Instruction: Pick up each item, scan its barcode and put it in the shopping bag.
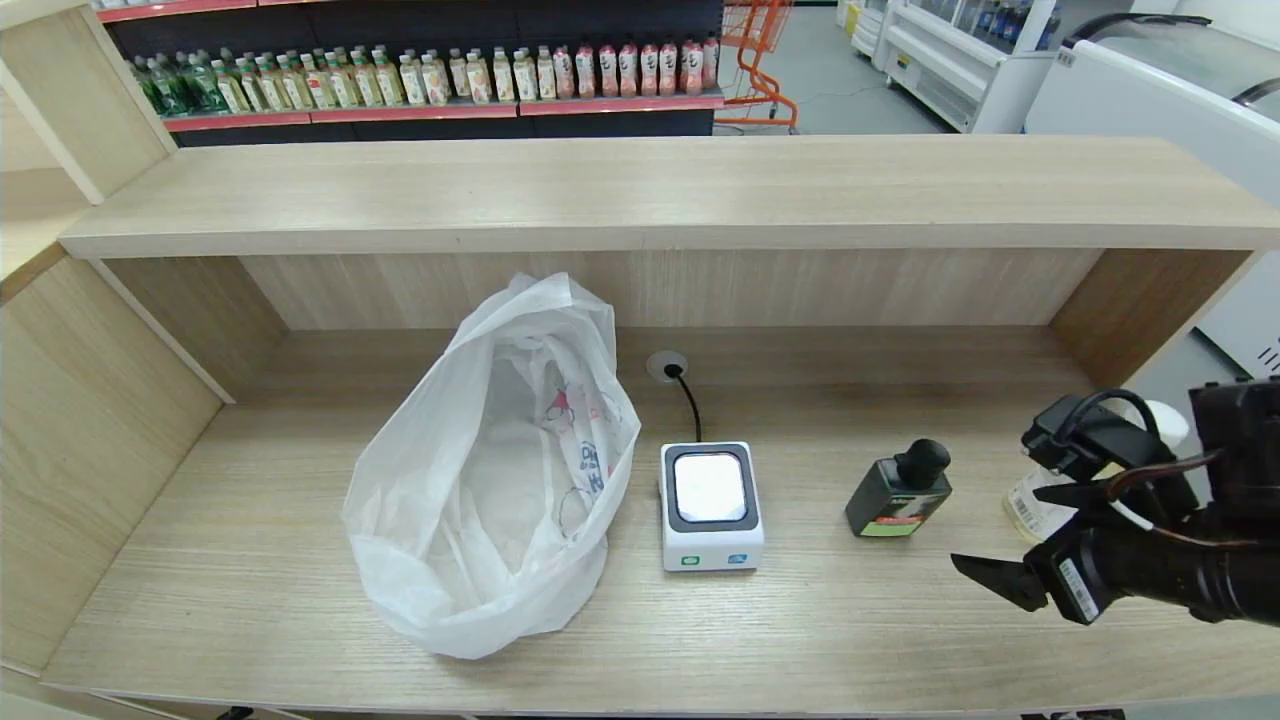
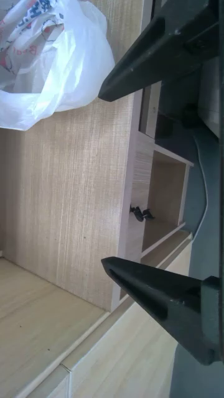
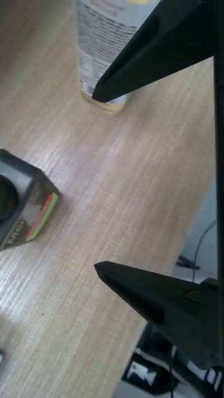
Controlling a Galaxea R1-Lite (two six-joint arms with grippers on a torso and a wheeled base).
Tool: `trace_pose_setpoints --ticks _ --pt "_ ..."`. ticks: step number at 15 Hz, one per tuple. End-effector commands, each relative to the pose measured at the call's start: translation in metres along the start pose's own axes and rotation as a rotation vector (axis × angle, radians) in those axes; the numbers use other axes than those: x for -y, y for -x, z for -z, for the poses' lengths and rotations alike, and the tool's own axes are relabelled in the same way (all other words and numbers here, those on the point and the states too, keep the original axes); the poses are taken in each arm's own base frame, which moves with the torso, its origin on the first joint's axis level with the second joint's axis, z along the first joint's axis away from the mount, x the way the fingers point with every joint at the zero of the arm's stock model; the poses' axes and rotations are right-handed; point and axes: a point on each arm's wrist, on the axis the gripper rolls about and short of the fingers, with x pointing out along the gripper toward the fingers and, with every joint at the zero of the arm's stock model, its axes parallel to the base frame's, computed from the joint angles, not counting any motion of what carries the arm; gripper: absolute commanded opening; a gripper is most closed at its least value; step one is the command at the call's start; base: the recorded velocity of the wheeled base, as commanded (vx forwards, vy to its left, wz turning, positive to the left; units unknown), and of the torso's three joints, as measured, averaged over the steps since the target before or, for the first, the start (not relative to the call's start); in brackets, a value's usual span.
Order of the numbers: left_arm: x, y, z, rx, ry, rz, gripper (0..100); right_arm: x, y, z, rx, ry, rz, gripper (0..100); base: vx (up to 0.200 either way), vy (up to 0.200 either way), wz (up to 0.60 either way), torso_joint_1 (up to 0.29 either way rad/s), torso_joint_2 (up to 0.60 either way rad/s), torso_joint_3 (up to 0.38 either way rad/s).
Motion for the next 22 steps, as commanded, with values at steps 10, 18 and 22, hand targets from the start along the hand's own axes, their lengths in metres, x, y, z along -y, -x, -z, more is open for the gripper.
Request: trace_pose_setpoints --ticks 10,18,22 --pt "0.0 0.0 0.0 0.0 0.0 0.0 100 -0.005 -0.067 -0.019 0.076 0.139 -0.043 100 0.0 0.0 0.0 0.0 0.0 0.0" --pt "0.0 0.0 0.0 0.0 0.0 -0.001 100 -0.01 -0.082 -0.022 0.103 0.148 -0.107 100 0.0 0.0 0.0 0.0 0.0 0.0" --pt "0.0 0.0 0.0 0.0 0.0 -0.001 100 -0.015 -0.093 -0.024 0.124 0.159 -0.112 0 0.0 0.0 0.0 0.0 0.0 0.0"
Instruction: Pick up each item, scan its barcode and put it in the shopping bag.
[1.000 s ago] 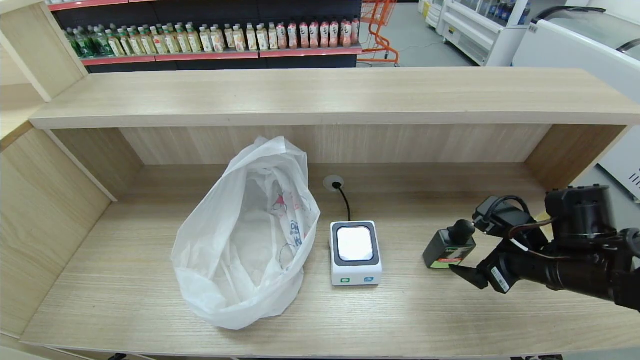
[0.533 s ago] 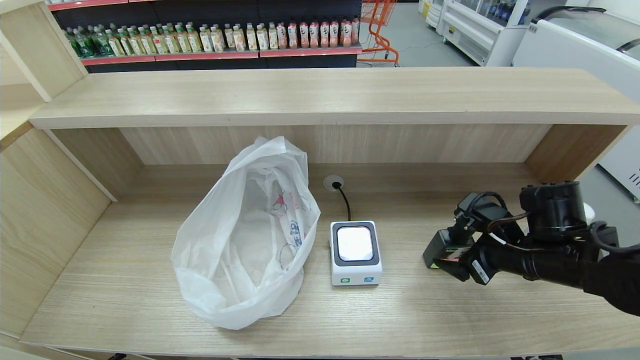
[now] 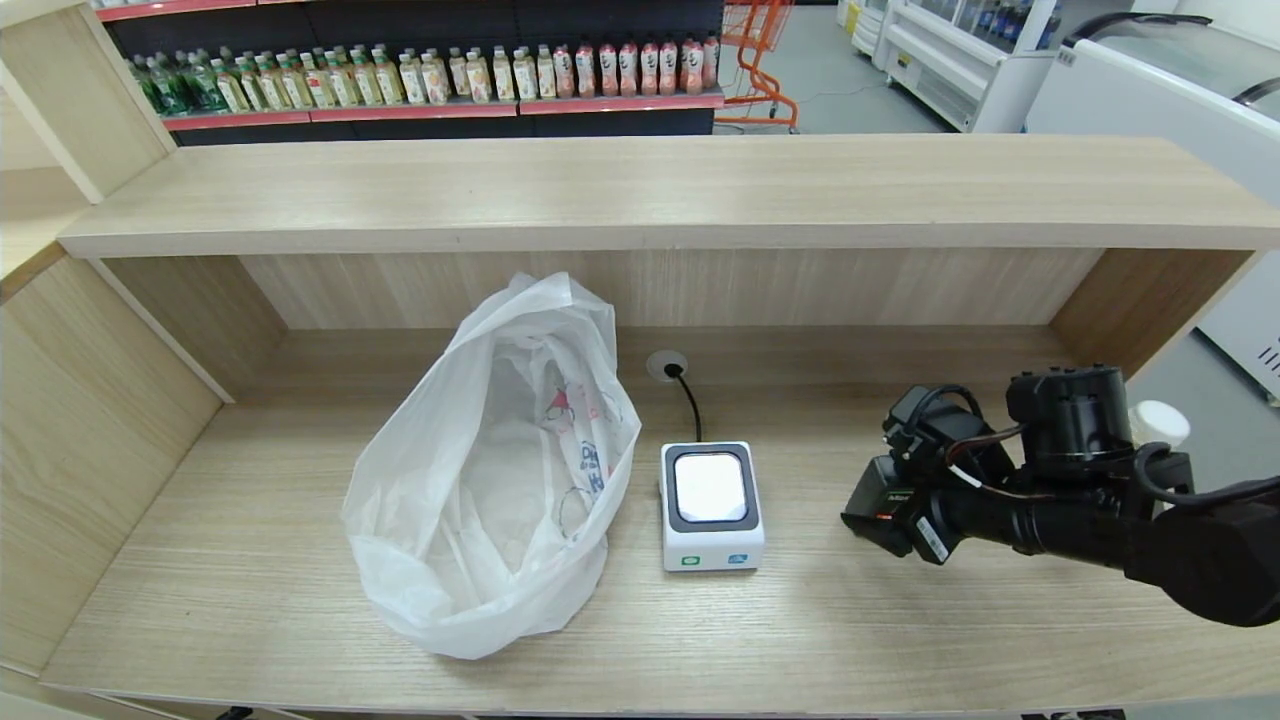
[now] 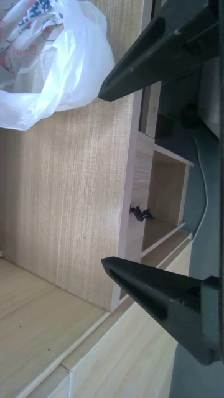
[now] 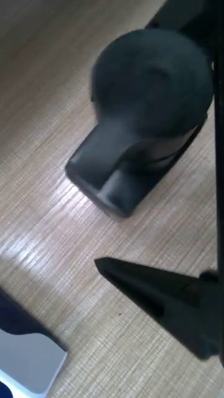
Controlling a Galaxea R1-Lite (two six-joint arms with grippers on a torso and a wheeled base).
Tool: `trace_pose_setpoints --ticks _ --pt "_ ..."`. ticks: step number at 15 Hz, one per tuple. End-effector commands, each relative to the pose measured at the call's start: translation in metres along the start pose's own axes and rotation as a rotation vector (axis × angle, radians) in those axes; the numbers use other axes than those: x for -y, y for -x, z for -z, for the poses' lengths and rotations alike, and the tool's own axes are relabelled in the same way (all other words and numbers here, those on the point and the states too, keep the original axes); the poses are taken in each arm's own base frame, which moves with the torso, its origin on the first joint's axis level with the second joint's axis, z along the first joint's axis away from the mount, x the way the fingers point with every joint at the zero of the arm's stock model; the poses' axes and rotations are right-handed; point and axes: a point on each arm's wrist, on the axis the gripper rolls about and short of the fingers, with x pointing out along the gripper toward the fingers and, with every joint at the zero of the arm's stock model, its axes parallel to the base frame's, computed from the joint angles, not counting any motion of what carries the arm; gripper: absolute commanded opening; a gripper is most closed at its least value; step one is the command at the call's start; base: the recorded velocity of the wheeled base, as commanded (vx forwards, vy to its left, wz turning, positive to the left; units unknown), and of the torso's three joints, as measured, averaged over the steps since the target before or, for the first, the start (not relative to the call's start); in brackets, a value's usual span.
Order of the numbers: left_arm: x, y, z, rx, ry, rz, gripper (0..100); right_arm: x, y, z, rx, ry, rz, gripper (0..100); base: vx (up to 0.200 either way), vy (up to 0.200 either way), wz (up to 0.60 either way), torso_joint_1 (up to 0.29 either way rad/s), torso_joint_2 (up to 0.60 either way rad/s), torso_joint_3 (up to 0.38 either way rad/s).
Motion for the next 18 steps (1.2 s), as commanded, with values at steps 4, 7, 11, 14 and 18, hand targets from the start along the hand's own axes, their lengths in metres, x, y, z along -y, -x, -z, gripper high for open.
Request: trace_pose_setpoints --ticks 4,7,11,14,18 --pt "0.0 0.0 0.0 0.0 0.0 -0.002 100 -0.005 -0.01 0.002 0.004 0.01 -0.012 0 0.0 0.0 0.0 0.0 0.0 0.0" --pt "0.0 0.0 0.0 0.0 0.0 0.0 100 -0.005 0.0 -0.002 0.028 0.012 0.0 0 0.0 0.0 0.0 0.0 0.0 0.0" --pt "0.0 0.0 0.0 0.0 0.0 0.0 100 0.01 0.104 -0.014 0.229 0.011 0.204 0 0.0 0.0 0.0 0.0 0.0 0.0" --pt "0.0 0.0 0.0 0.0 0.0 0.0 100 0.0 0.151 -0.009 0.291 0.238 0.303 0 0.0 0.0 0.0 0.0 0.0 0.0" --pt "0.0 0.0 0.0 0.0 0.0 0.0 100 -0.006 0.162 -0.008 0.38 0.875 0.273 0 0.0 0.0 0.0 0.0 0.0 0.0"
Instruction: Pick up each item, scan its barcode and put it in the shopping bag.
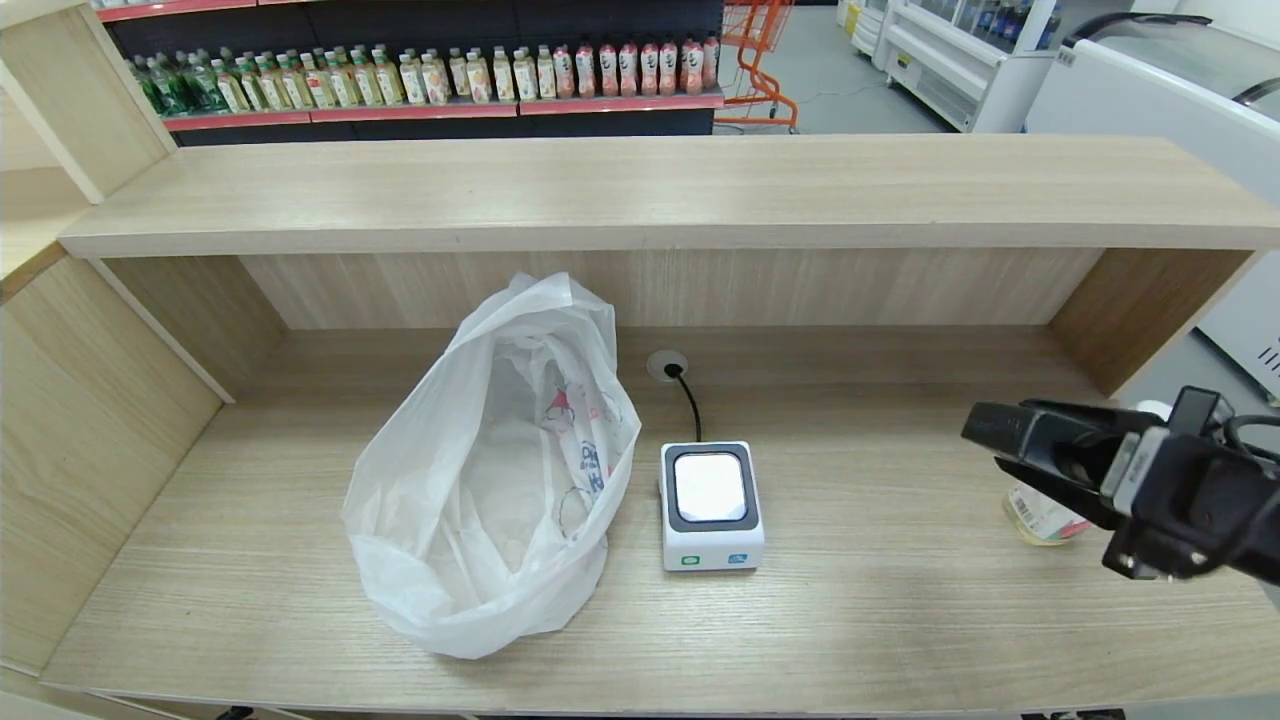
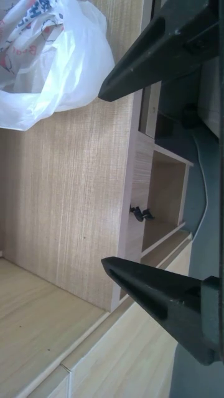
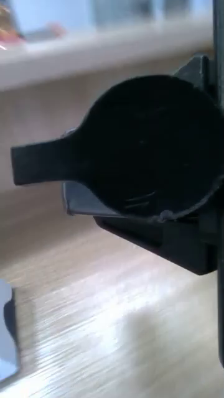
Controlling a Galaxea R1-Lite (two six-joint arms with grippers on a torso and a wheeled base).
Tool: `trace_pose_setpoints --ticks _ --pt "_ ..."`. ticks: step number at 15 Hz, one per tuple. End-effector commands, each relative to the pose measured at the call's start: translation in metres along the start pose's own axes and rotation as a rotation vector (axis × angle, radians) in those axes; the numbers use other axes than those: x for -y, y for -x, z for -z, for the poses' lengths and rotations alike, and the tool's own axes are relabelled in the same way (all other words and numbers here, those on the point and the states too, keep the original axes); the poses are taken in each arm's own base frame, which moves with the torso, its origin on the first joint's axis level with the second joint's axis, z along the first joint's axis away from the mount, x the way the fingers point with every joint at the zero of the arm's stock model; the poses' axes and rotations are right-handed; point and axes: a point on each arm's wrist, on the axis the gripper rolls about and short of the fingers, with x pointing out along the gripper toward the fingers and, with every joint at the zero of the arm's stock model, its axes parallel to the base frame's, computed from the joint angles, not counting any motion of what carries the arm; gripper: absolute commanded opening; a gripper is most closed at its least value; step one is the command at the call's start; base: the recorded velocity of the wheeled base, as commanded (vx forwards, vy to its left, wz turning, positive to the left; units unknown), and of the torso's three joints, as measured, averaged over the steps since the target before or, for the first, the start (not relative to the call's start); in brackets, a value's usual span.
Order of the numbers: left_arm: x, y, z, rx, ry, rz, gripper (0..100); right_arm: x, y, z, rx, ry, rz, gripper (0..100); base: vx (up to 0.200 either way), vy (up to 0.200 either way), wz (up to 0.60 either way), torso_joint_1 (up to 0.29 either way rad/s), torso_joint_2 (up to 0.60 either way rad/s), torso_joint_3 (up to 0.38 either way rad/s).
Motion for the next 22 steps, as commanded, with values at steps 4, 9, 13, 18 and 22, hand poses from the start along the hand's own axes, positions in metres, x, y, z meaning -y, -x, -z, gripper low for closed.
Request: trace_pose_setpoints --ticks 4,9,13,18,22 --pt "0.0 0.0 0.0 0.0 0.0 -0.001 100 -0.01 0.005 -0.027 0.559 0.875 0.044 0 0.0 0.0 0.0 0.0 0.0 0.0" --pt "0.0 0.0 0.0 0.0 0.0 -0.001 100 -0.055 -0.045 -0.033 1.019 1.086 -0.045 0 0.0 0.0 0.0 0.0 0.0 0.0" --pt "0.0 0.0 0.0 0.0 0.0 -0.001 100 -0.063 -0.05 -0.044 1.232 1.091 0.06 0 0.0 0.0 0.0 0.0 0.0 0.0" --pt "0.0 0.0 0.0 0.0 0.0 -0.001 100 -0.063 -0.064 -0.046 1.238 1.127 0.124 0 0.0 0.0 0.0 0.0 0.0 0.0" --pt "0.0 0.0 0.0 0.0 0.0 -0.001 100 -0.065 -0.068 -0.044 1.237 1.125 0.121 0 0.0 0.0 0.0 0.0 0.0 0.0"
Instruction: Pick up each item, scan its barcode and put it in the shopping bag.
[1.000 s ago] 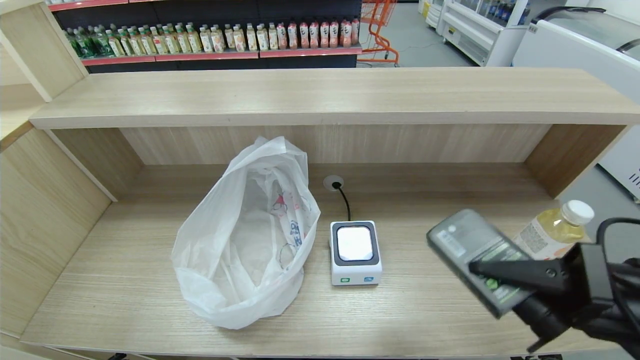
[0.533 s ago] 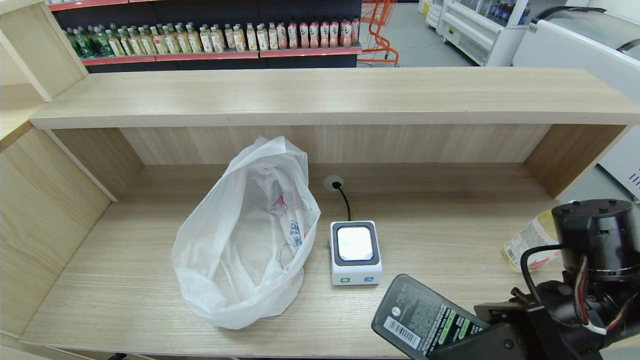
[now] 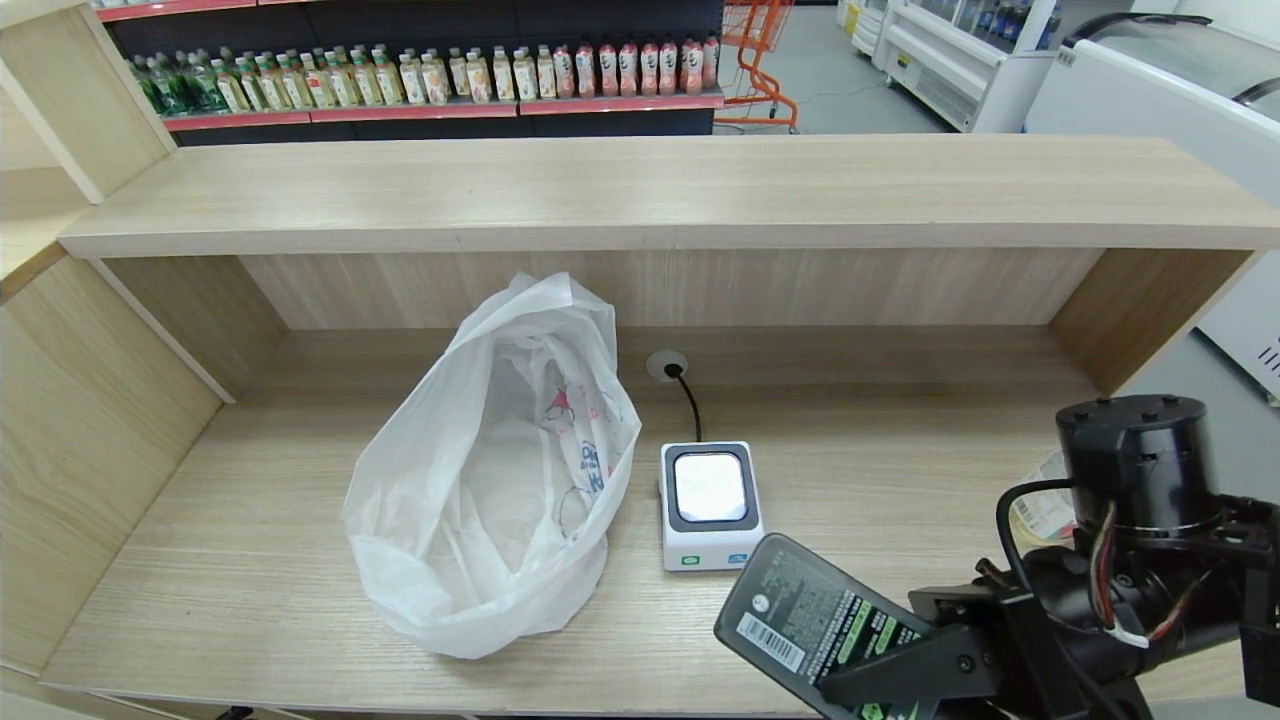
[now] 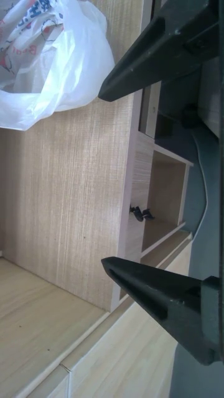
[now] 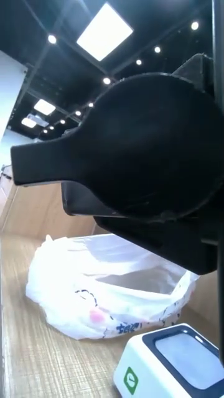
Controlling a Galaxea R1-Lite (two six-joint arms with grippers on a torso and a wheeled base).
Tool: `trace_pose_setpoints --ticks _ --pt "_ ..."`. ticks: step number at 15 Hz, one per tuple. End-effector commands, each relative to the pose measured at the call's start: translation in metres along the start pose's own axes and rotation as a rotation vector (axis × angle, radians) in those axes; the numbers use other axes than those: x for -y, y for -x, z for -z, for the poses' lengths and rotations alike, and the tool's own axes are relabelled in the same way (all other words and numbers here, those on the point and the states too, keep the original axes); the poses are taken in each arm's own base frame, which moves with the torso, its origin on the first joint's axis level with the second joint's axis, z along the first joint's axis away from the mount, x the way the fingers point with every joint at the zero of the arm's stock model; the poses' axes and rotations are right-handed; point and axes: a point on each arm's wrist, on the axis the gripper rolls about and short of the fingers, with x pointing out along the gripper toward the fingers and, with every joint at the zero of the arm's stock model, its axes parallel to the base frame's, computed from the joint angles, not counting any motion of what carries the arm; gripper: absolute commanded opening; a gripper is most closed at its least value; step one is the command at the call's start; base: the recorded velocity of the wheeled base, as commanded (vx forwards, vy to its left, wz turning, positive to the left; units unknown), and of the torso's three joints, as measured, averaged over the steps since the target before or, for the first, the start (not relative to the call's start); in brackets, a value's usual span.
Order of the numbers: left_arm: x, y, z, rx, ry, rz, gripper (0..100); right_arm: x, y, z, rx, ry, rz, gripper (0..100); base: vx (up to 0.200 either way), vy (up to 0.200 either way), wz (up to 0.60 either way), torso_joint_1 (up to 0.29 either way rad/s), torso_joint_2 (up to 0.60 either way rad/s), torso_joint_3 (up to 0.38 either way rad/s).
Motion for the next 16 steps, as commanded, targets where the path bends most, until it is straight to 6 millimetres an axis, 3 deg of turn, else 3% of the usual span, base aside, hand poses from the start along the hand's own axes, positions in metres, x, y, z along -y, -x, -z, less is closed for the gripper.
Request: trace_pose_setpoints --ticks 1,9,10,11,13,16 --pt "0.0 0.0 0.0 0.0 0.0 0.0 100 -0.003 -0.002 0.001 0.001 -0.003 0.0 0 0.0 0.0 0.0 0.0 0.0 0.0" --pt "0.0 0.0 0.0 0.0 0.0 0.0 100 0.002 0.002 0.009 -0.024 -0.04 0.004 0 0.0 0.0 0.0 0.0 0.0 0.0" --pt "0.0 0.0 0.0 0.0 0.0 -0.001 100 0.021 0.018 0.013 -0.087 -0.146 0.005 0 0.0 0.0 0.0 0.0 0.0 0.0" --pt "0.0 0.0 0.0 0.0 0.0 -0.001 100 0.038 0.048 0.015 -0.209 -0.328 -0.012 0 0.0 0.0 0.0 0.0 0.0 0.0" --pt "0.0 0.0 0.0 0.0 0.0 0.0 100 0.059 0.099 0.013 -0.548 -0.777 -0.024 0 0.0 0.0 0.0 0.0 0.0 0.0" --pt "0.0 0.0 0.0 0.0 0.0 0.0 100 0.056 0.126 0.02 -0.693 -1.305 0.139 0 0.0 0.0 0.0 0.0 0.0 0.0"
